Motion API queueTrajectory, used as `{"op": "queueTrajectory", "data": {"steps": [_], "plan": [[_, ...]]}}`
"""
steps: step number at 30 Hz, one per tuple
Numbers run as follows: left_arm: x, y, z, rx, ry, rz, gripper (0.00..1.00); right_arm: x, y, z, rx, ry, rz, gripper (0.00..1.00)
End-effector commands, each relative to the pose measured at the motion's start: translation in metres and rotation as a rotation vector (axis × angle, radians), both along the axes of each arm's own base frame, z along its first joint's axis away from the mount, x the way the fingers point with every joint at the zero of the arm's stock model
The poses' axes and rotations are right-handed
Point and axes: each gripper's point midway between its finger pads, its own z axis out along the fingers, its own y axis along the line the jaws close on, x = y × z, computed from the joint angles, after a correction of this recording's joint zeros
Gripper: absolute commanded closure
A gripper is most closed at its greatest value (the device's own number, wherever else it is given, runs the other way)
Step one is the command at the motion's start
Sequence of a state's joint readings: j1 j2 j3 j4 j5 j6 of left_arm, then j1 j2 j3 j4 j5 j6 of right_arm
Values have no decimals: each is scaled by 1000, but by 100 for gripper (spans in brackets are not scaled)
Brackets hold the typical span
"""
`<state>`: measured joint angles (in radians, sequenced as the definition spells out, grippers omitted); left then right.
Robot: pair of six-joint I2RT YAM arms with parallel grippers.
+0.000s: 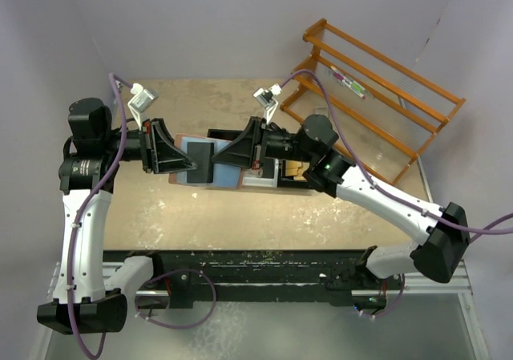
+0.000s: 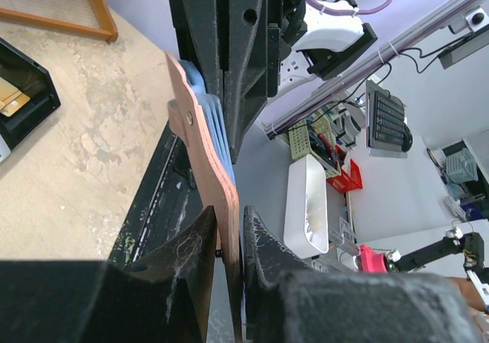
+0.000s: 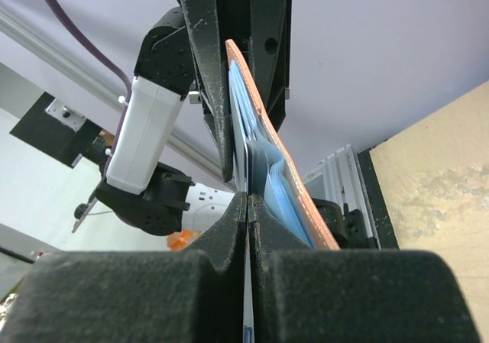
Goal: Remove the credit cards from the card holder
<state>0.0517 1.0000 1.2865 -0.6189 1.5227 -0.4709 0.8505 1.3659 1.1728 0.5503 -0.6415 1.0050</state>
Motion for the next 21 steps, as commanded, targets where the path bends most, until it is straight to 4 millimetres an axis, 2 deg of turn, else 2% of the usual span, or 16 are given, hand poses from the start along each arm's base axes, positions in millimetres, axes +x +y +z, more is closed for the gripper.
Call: {"op": "queueTrajectory", "data": {"steps": [1, 7, 11, 13, 17, 19, 21], "plan": [[-19, 0, 15, -24, -59, -88, 78, -2, -11, 13, 31, -48, -26, 100], [-19, 0, 16, -23, -63, -86, 82, -2, -17, 12, 34, -46, -42, 100], [-18, 0, 17, -20, -62, -78, 86, 1, -14, 5, 22, -36, -44, 100], [-17, 0, 17, -17, -64, -72, 88, 4, -12, 10, 47, -43, -51, 99], [-15, 0, 18, -14, -65, -61, 91, 6, -8, 11, 68, -23, -45, 75], [-14, 0, 18, -14, -64, -58, 91, 7, -7, 12, 74, -20, -43, 65], [-13, 0, 17, -12, -62, -53, 92, 9, -3, 13, 72, -16, -40, 61]]}}
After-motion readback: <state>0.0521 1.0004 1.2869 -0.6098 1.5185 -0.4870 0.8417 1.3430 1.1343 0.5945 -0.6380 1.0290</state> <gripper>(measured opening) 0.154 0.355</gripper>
